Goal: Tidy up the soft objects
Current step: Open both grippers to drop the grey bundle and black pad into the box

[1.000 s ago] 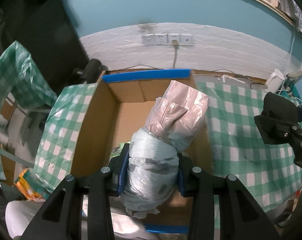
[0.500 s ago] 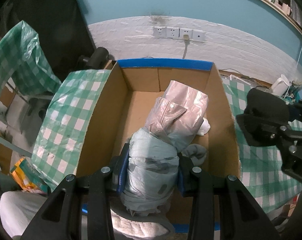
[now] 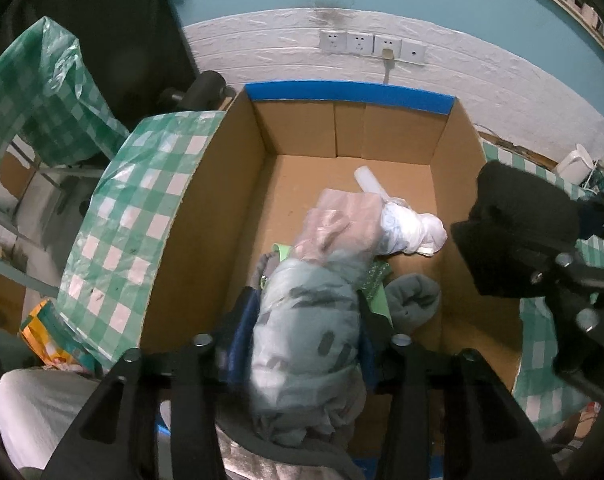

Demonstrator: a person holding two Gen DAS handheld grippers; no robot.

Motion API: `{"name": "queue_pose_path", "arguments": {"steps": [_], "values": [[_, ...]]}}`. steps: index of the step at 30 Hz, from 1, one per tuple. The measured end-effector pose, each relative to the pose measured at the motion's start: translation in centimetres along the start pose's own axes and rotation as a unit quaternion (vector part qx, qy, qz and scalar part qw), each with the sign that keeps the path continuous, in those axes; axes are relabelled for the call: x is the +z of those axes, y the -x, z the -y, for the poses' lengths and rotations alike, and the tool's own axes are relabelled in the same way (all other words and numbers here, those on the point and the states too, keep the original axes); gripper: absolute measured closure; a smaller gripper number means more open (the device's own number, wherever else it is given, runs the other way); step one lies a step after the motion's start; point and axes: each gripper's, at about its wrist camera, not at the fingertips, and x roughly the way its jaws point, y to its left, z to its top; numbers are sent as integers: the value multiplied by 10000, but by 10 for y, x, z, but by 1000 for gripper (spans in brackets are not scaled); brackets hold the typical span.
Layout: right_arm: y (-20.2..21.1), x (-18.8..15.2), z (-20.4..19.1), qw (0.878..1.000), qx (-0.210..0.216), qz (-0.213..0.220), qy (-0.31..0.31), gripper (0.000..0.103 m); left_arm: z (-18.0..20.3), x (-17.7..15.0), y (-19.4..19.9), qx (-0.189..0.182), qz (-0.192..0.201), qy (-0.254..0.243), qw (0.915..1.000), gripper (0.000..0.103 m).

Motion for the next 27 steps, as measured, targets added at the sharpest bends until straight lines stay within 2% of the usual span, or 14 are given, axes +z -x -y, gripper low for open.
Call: {"name": "queue_pose_path", "arguments": {"steps": [1,5,8,11,15,21,27], "values": [[-1,0,-1,10000,18,0,13,58,-1,0,0,14,5,25,10000,33],[-3,0,-3,9999,46,26,93,52,-5,1,5,53,41,138,9999,27],[0,0,-3,9999,-4,111,65,40,-9,0,5,24,-30,205,9998,27],[5,0,-1,9998,-42,182,73,35,-10,0,7,30,-43,242,9997,27],[15,-1,6,9996,-140,242,-28,34,-8,0,16,39,29,221,9997,21],[34,-6,20,9988,-298,335,-194,32,2,1,36,-32,215,100,9997,21],[55,-12,35,9967,-412,501,-487,29,19,2,60,-114,437,-69,9990,14]]}}
